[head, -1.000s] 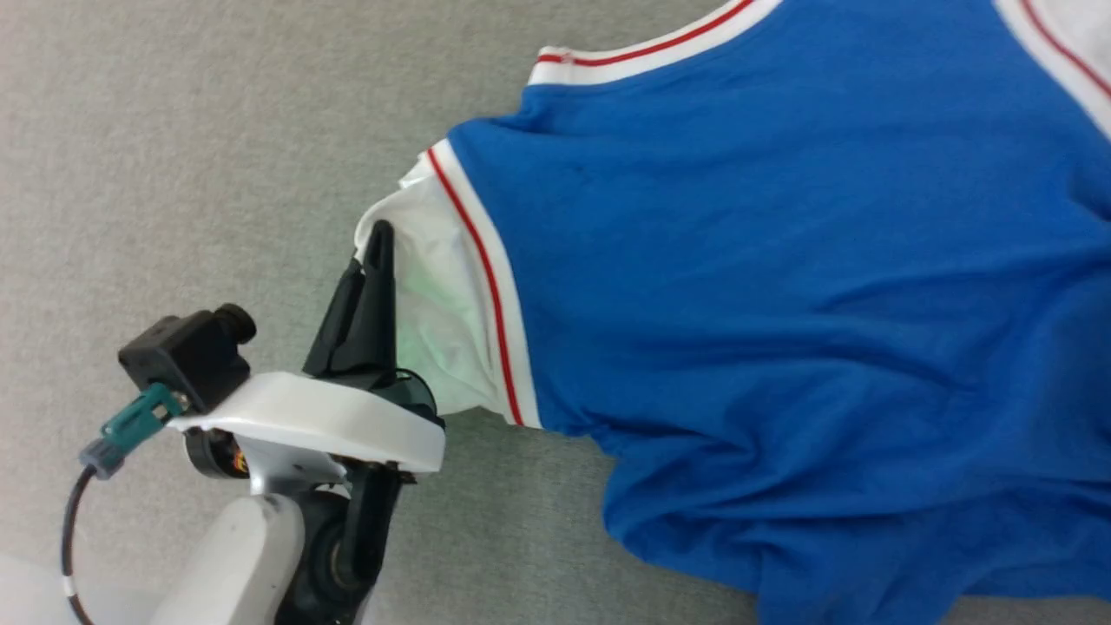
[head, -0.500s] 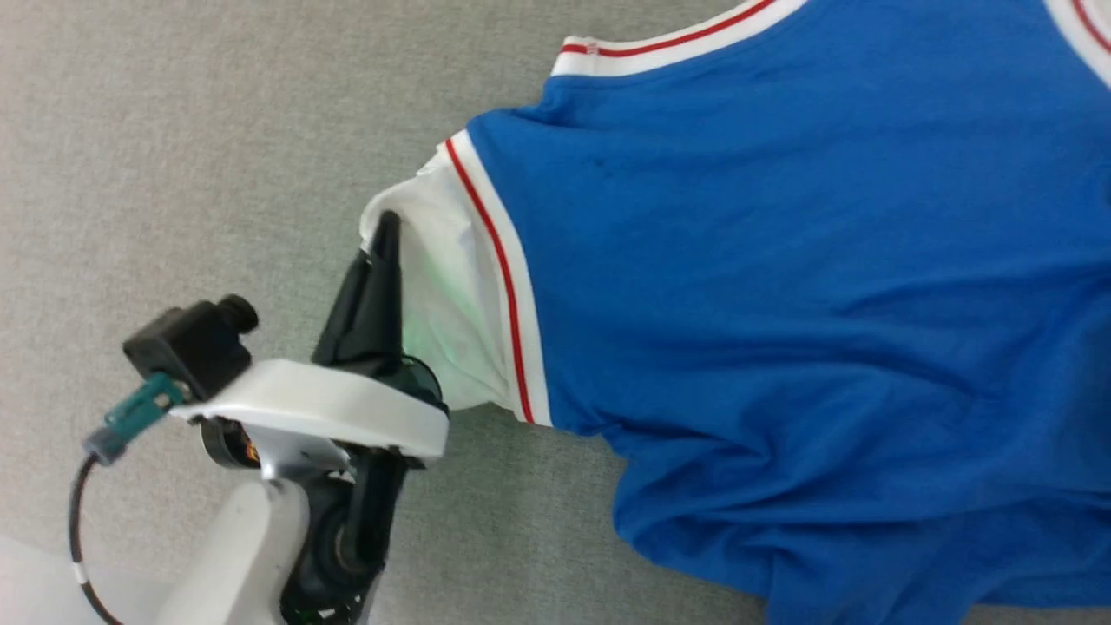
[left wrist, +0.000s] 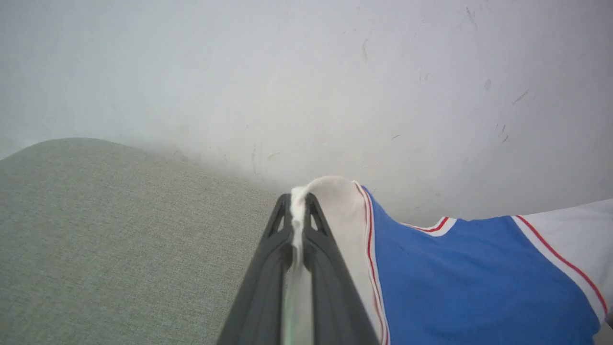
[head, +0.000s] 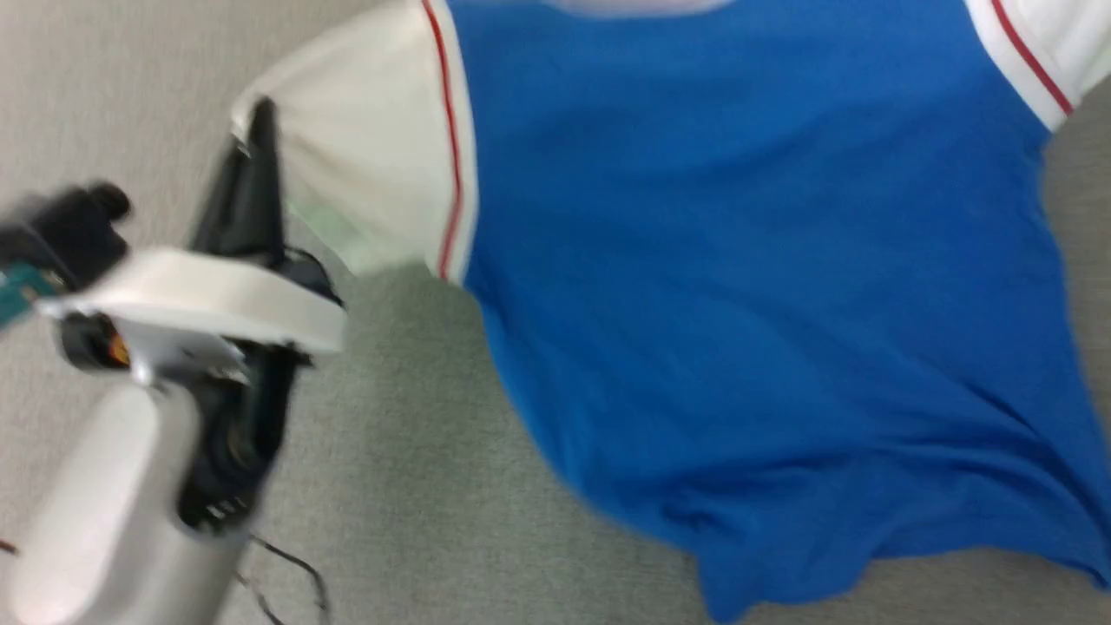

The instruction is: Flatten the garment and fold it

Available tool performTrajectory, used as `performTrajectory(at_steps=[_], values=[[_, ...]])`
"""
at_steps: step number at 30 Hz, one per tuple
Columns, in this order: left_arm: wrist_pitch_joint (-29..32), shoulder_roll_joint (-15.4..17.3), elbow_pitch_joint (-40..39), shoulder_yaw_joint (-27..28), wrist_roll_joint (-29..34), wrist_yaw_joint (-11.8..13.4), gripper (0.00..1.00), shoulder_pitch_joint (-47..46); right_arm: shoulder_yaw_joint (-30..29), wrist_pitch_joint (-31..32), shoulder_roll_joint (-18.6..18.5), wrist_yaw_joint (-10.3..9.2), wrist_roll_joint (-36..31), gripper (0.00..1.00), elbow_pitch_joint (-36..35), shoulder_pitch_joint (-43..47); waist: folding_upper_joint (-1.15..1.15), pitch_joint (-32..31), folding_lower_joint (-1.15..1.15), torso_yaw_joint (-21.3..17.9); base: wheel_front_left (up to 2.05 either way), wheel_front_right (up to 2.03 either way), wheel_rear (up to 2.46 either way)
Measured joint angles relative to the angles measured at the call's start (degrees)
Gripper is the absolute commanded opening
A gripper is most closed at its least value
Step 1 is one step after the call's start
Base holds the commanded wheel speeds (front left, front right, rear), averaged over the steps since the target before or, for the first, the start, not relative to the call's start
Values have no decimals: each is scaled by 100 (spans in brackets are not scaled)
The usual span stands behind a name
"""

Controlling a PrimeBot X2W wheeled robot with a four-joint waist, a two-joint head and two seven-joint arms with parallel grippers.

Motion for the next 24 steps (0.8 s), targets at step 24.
performTrajectory(at_steps=[24], values=[[2071, 1096, -646, 120, -347, 82, 0, -1330, -133, 1717, 438, 0, 1340, 0, -2519, 706, 0, -1883, -1, -1828, 0, 0, 0]])
